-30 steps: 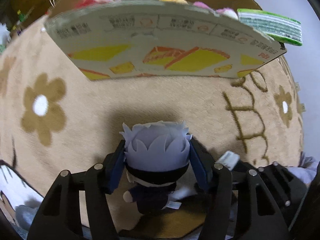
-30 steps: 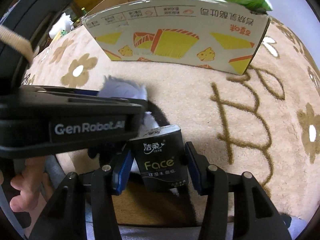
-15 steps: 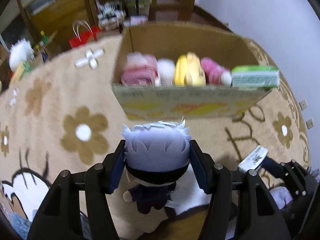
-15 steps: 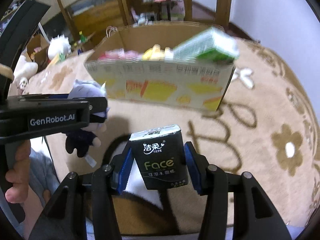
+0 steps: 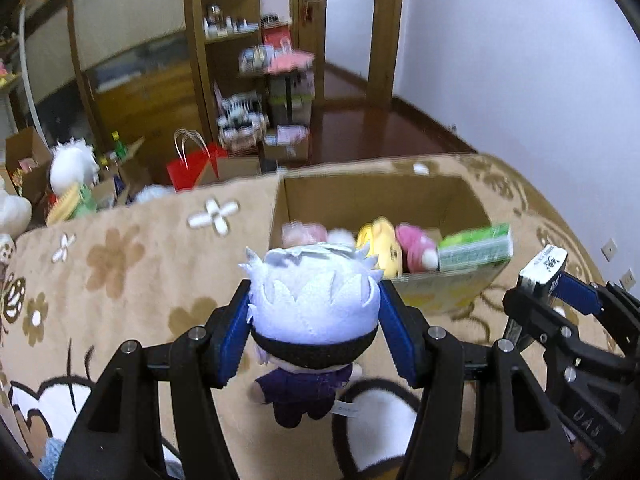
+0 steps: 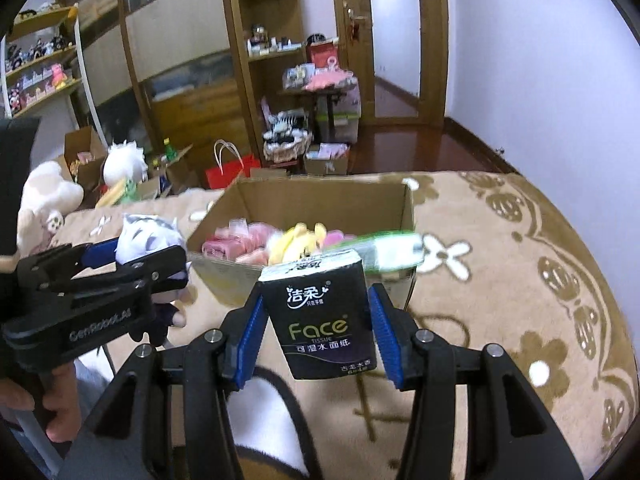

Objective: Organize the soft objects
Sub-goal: 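Lift the doll and black tissue pack and carry both over the box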

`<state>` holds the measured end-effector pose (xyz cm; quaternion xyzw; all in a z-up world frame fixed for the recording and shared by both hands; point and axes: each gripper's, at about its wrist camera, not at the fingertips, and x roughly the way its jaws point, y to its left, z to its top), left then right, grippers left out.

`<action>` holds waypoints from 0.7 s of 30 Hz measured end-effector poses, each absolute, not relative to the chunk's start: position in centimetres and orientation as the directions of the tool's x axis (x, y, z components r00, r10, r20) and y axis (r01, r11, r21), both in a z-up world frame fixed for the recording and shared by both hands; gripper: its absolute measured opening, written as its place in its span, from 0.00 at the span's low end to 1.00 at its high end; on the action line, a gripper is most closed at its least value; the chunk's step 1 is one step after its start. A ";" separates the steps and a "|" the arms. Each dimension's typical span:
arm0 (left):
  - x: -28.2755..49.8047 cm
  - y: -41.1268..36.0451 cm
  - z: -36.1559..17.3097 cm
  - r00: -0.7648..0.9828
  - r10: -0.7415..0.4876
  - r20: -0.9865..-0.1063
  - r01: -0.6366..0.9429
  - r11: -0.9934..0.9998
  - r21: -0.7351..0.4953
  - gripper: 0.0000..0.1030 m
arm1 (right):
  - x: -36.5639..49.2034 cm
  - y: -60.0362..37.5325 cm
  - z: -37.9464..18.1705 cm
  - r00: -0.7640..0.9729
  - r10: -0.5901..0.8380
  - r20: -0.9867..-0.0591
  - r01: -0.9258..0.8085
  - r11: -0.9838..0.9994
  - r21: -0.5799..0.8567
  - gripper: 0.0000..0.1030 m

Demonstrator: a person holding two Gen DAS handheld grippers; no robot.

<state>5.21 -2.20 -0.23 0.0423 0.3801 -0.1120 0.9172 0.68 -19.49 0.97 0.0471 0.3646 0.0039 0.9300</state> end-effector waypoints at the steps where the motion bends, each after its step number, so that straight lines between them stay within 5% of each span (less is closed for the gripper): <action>1: 5.1 -2.1 0.1 0.697 -0.175 -0.695 0.235 0.972 -0.009 0.58 | 0.8 -19.5 1.4 0.746 0.038 -0.665 0.027 0.996 0.087 0.52; 21: 5.6 -2.7 5.3 0.847 -0.120 -0.518 0.186 0.979 0.078 0.58 | 2.5 -19.1 7.2 0.854 -0.051 -0.517 0.052 0.999 -0.013 0.52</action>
